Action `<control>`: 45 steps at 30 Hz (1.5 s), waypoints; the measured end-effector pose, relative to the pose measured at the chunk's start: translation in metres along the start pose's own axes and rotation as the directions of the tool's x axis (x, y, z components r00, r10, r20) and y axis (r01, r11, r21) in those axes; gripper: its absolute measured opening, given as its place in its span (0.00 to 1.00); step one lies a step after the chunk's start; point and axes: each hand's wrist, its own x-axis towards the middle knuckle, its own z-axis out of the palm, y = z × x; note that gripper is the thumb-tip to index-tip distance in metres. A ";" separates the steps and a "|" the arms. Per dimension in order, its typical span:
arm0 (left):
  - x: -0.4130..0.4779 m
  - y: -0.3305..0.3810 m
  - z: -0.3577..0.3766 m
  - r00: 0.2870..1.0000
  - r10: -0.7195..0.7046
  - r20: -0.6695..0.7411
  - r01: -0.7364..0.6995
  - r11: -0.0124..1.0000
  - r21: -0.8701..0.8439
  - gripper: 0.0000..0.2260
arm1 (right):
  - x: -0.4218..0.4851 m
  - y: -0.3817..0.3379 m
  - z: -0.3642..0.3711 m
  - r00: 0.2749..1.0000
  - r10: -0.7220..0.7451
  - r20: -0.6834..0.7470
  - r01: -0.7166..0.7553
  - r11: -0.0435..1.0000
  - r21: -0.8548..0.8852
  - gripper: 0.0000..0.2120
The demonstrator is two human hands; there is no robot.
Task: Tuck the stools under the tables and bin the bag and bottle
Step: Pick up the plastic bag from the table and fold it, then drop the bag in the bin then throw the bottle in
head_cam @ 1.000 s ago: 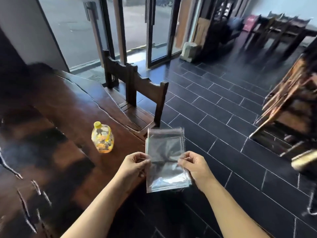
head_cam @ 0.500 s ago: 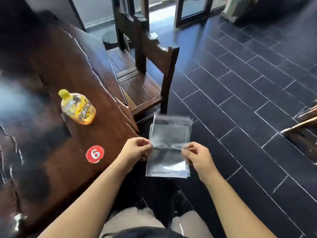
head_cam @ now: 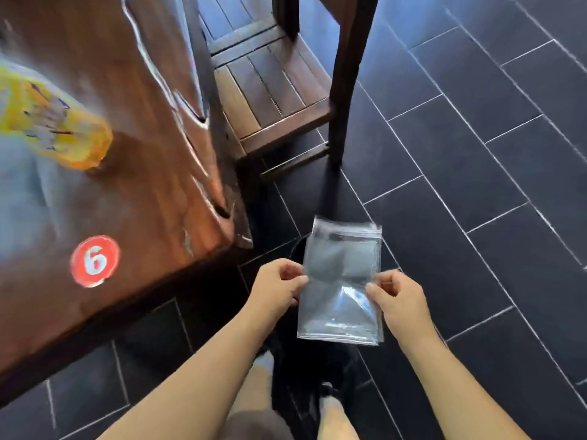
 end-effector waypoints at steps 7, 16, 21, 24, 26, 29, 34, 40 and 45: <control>0.114 -0.074 0.041 0.994 -0.097 -0.052 0.099 0.994 0.039 0.04 | 0.103 0.089 0.046 0.995 0.100 -0.020 -0.101 0.994 -0.051 0.04; 0.200 -0.165 0.067 0.988 -0.153 -0.037 0.157 0.960 0.233 0.02 | 0.172 0.177 0.095 0.964 0.263 -0.035 -0.265 0.942 -0.207 0.04; 0.216 -0.188 0.067 0.985 -0.165 -0.047 0.171 0.943 0.286 0.04 | 0.184 0.195 0.114 0.955 0.296 -0.025 -0.288 0.902 -0.321 0.03; 0.216 -0.199 0.064 0.982 -0.176 -0.064 0.187 0.936 0.299 0.06 | 0.182 0.198 0.120 0.949 0.316 -0.021 -0.304 0.890 -0.341 0.03; 0.216 -0.203 0.064 0.980 -0.192 -0.054 0.199 0.934 0.296 0.07 | 0.182 0.200 0.123 0.941 0.338 -0.031 -0.329 0.884 -0.333 0.02; 0.217 -0.207 0.065 0.981 -0.189 -0.039 0.192 0.934 0.300 0.08 | 0.180 0.205 0.128 0.932 0.359 -0.049 -0.354 0.871 -0.341 0.04; 0.210 -0.203 0.062 0.985 -0.171 -0.014 0.165 0.923 0.349 0.08 | 0.171 0.209 0.126 0.947 0.318 -0.035 -0.305 0.864 -0.401 0.10; 0.184 -0.166 0.053 0.993 -0.117 0.029 0.101 0.934 0.343 0.08 | 0.149 0.187 0.112 0.964 0.267 0.006 -0.236 0.863 -0.446 0.22; 0.151 -0.119 0.038 0.993 -0.078 0.091 0.037 0.922 0.386 0.09 | 0.123 0.134 0.096 0.974 0.214 0.081 -0.145 0.852 -0.503 0.23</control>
